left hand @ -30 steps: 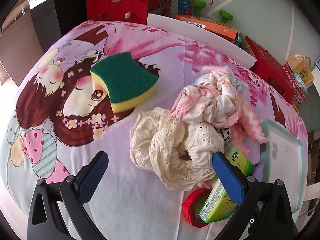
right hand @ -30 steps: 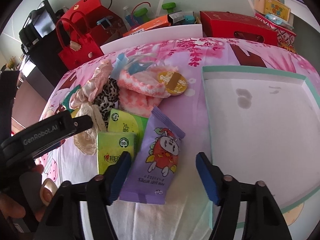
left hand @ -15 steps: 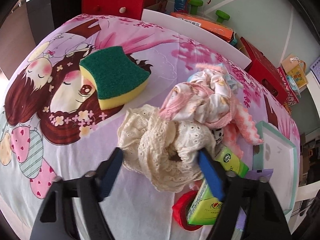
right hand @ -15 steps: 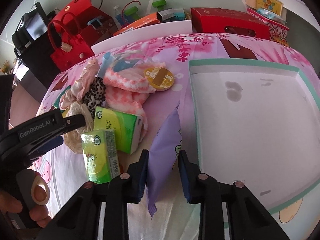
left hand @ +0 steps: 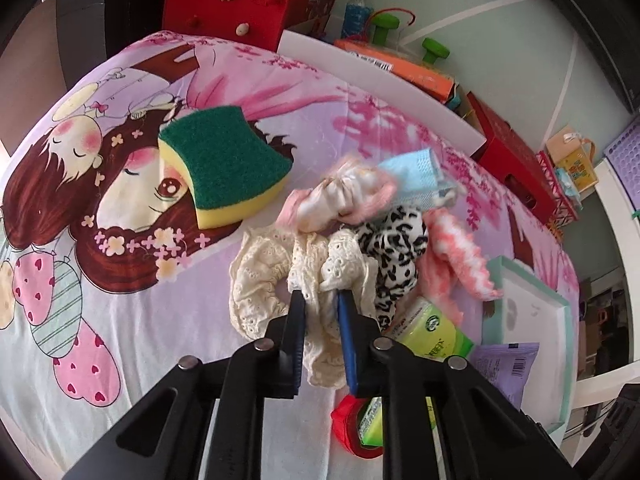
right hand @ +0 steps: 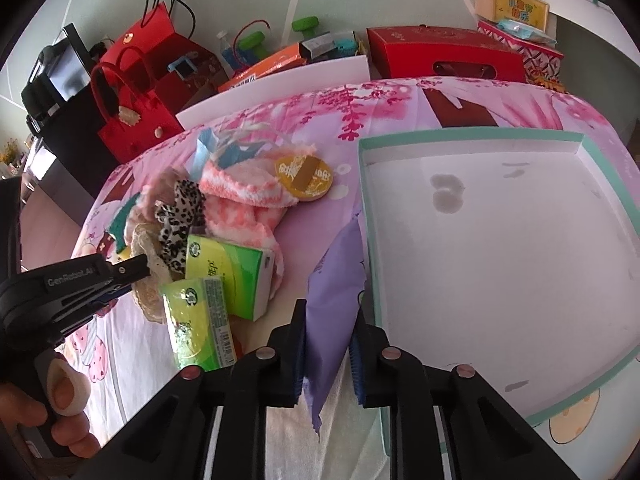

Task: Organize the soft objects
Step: 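Lower the cream scrunchie into the tray with the left tool while the right carries the packet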

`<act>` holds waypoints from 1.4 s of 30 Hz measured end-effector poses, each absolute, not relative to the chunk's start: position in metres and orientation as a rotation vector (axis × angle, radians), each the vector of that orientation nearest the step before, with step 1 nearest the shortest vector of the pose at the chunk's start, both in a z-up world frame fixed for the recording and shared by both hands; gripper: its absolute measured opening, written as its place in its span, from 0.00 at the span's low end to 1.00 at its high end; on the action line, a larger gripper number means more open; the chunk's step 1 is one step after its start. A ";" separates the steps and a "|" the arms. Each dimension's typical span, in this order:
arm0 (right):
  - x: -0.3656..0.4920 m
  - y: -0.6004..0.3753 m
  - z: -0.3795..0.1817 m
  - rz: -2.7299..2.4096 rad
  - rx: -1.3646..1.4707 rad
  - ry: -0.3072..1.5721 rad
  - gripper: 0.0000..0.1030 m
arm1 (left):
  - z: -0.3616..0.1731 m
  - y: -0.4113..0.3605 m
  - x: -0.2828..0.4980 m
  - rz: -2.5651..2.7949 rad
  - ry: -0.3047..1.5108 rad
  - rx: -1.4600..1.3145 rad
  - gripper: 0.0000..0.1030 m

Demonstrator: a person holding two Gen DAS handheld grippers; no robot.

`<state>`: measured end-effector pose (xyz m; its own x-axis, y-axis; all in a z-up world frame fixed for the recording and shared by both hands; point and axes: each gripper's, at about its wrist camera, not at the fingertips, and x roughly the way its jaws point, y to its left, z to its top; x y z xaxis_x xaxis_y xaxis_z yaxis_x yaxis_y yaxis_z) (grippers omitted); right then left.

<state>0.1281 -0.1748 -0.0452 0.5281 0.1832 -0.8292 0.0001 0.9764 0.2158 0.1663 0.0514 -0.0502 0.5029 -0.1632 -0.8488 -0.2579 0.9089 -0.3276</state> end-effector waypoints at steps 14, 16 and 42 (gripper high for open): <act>0.117 -0.183 -0.014 0.130 0.236 0.875 0.12 | 0.003 0.064 0.140 0.036 0.846 -0.457 0.13; 0.115 -0.185 -0.008 0.129 0.245 0.849 0.12 | 0.013 0.064 0.136 0.026 0.799 -0.451 0.13; 0.125 -0.306 0.002 -0.244 0.377 0.807 0.12 | 0.048 -0.062 0.150 -0.351 0.808 -0.260 0.13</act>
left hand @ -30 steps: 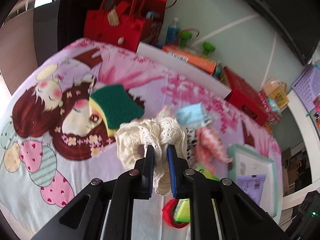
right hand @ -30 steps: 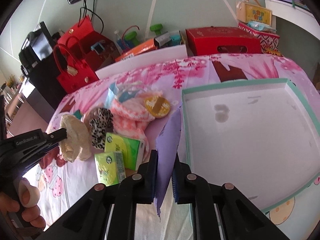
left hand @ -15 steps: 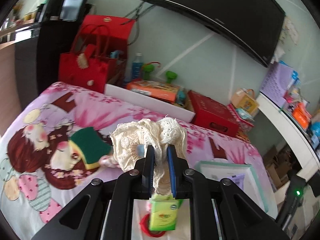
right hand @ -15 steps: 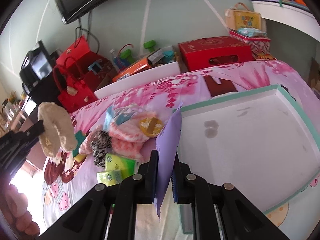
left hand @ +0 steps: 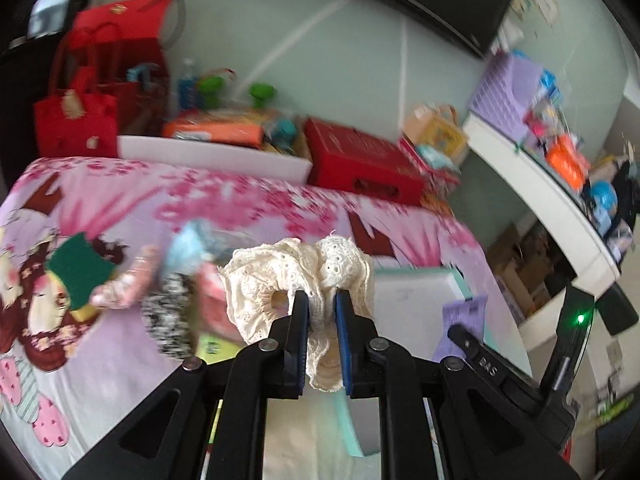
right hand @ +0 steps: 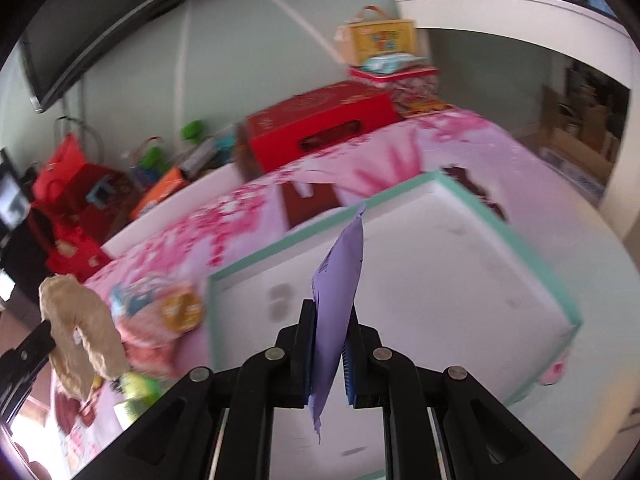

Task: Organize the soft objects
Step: 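Lower the cream scrunchie into the tray with the left tool while the right carries the packet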

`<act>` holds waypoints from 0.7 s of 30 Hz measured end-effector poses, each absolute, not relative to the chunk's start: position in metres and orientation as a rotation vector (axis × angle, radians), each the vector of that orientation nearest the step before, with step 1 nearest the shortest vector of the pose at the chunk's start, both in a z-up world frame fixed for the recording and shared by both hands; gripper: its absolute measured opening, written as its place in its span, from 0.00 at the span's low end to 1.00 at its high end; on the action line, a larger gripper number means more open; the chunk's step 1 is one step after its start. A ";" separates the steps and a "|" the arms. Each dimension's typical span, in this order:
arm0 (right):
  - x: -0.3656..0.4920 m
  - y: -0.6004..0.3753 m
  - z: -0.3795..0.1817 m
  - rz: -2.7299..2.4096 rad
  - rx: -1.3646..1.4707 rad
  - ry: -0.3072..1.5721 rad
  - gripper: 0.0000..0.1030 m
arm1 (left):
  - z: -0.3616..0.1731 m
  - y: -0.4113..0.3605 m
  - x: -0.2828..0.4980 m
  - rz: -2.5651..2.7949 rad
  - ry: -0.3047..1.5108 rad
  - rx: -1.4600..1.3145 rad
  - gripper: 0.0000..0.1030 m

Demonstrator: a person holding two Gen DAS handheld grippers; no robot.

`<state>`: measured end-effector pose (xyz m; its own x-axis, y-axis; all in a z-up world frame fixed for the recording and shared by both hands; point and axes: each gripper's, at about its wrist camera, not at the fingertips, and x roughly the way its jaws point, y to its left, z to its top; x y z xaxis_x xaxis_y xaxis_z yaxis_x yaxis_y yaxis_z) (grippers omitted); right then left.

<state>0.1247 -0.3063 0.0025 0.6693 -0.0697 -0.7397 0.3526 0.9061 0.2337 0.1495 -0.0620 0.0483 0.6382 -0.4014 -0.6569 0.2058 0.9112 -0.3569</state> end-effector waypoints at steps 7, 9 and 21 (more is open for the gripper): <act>0.134 -0.340 0.004 -0.348 0.373 0.817 0.13 | 0.036 -0.130 0.172 -0.435 0.850 -0.139 0.13; 0.137 -0.348 0.003 -0.370 0.373 0.810 0.13 | 0.030 -0.144 0.176 -0.452 0.847 -0.119 0.13; 0.156 -0.369 -0.011 -0.444 0.334 0.804 0.13 | -0.010 -0.204 0.196 -0.531 0.827 -0.004 0.14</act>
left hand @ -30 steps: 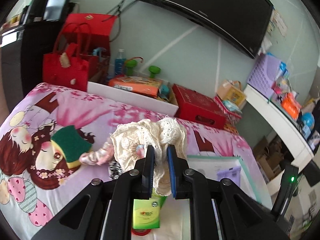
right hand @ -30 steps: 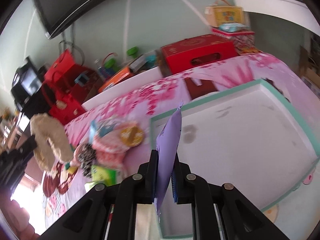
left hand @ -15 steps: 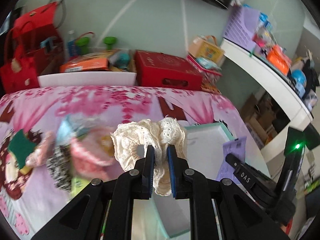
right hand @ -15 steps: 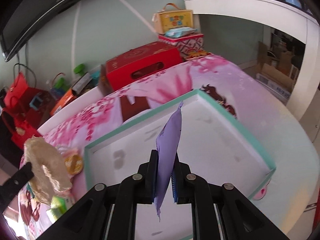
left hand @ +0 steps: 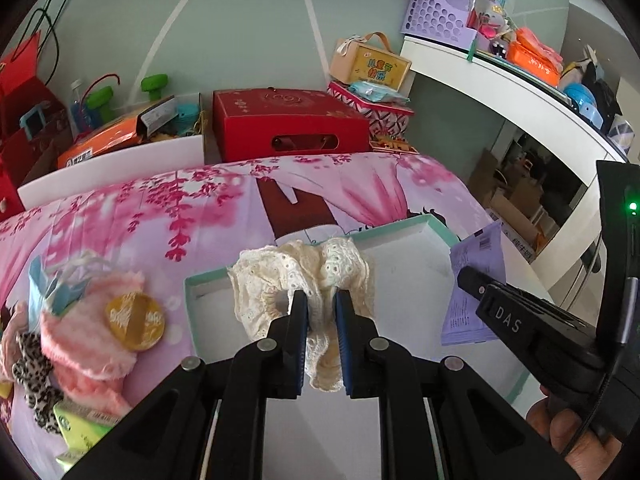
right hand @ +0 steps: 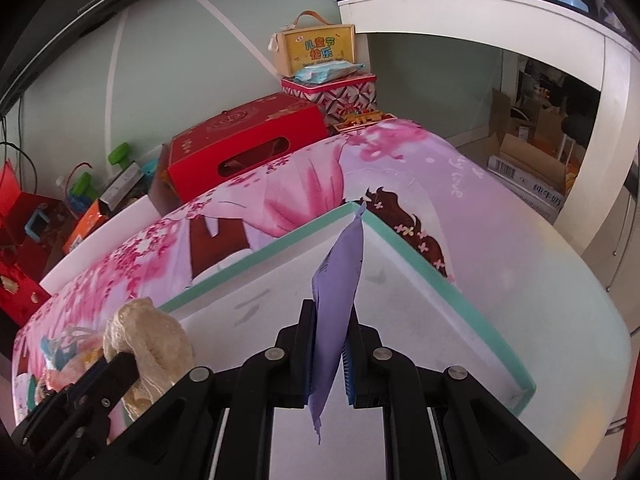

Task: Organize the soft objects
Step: 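Lower the cream scrunchie into the tray with the left tool while the right carries the packet, then lower the purple packet into the tray and open the right tool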

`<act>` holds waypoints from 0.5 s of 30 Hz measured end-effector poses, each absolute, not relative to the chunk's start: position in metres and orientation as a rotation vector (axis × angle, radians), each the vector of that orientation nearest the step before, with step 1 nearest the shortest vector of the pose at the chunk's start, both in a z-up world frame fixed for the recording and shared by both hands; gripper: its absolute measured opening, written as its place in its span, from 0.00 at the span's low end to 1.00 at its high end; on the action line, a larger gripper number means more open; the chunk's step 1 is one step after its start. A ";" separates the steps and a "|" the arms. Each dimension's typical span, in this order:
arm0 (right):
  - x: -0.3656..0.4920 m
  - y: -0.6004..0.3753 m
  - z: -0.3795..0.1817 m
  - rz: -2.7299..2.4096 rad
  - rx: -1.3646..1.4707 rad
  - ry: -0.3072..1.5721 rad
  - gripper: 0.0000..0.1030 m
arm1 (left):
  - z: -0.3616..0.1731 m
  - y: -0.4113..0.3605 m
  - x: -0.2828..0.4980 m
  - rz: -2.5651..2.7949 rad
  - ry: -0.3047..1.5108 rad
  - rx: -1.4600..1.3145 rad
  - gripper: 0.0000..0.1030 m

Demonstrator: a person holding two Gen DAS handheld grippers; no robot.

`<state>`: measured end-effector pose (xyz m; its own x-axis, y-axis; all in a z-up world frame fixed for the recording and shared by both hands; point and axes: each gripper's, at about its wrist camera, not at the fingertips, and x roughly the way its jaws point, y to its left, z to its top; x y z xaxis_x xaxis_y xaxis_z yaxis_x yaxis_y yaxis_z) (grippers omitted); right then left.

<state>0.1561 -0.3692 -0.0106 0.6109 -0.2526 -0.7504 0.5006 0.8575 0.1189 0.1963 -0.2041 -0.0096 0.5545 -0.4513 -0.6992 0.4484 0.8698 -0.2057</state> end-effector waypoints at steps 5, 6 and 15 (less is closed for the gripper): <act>0.161 -0.375 -0.017 -0.460 0.331 0.823 0.15 | -0.017 -0.209 0.198 -0.526 0.837 0.026 0.27; 0.161 -0.376 -0.018 -0.458 0.337 0.829 0.16 | -0.018 -0.210 0.198 -0.517 0.840 0.038 0.29; 0.161 -0.374 -0.021 -0.435 0.325 0.877 0.27 | -0.013 -0.198 0.198 -0.472 0.824 0.018 0.69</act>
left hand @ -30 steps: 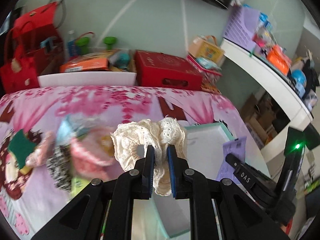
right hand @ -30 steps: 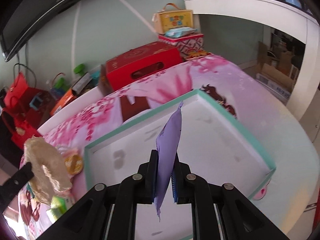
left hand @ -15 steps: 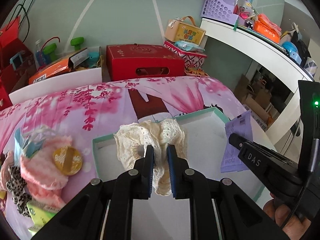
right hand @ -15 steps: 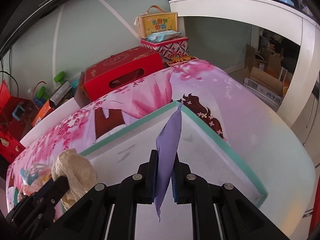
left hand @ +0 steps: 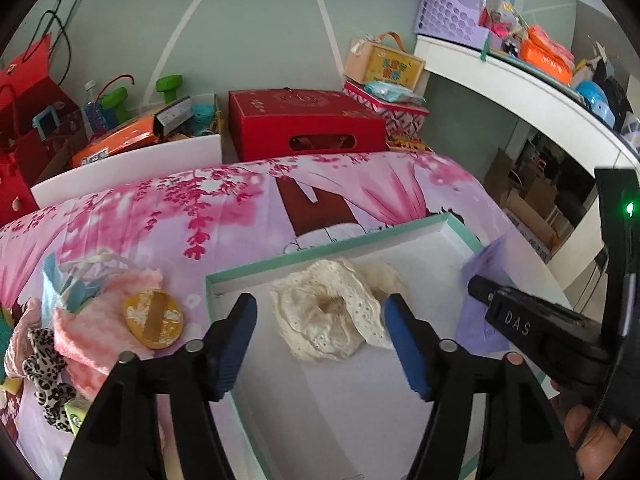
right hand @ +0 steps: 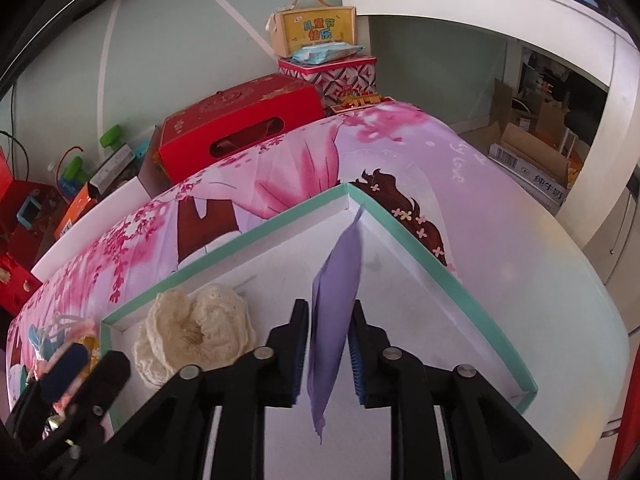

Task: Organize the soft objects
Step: 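Lower the purple packet into the tray and open the right tool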

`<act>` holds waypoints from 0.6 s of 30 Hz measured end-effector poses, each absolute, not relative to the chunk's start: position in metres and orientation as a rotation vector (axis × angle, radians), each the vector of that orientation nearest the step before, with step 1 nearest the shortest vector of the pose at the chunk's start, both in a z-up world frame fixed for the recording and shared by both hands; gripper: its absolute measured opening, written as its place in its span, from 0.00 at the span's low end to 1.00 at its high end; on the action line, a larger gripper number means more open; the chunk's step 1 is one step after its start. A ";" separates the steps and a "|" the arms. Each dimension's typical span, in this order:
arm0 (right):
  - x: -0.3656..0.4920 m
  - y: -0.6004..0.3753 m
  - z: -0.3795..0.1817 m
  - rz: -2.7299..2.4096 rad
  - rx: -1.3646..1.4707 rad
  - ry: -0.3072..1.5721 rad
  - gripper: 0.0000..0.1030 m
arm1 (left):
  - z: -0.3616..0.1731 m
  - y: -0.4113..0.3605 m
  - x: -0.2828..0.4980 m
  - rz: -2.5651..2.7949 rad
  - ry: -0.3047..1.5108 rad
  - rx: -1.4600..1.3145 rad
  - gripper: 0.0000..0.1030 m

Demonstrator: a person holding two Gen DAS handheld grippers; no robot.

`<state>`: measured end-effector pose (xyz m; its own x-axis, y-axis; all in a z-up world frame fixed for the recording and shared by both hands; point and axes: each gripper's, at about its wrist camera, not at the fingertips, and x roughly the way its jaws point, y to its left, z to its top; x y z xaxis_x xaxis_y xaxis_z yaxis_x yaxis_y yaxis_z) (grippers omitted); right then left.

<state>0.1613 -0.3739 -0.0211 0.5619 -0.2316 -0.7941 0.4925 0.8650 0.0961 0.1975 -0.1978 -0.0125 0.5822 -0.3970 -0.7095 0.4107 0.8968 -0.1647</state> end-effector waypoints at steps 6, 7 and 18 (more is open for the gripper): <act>0.161 -0.369 -0.019 -0.416 0.308 0.892 0.57 | -0.009 -0.184 0.200 -0.427 0.821 -0.009 0.86; 0.161 -0.369 -0.018 -0.414 0.303 0.893 0.61 | -0.010 -0.182 0.200 -0.413 0.822 -0.011 0.88; 0.160 -0.363 -0.016 -0.405 0.253 0.911 0.99 | -0.013 -0.157 0.207 -0.284 0.824 -0.041 0.97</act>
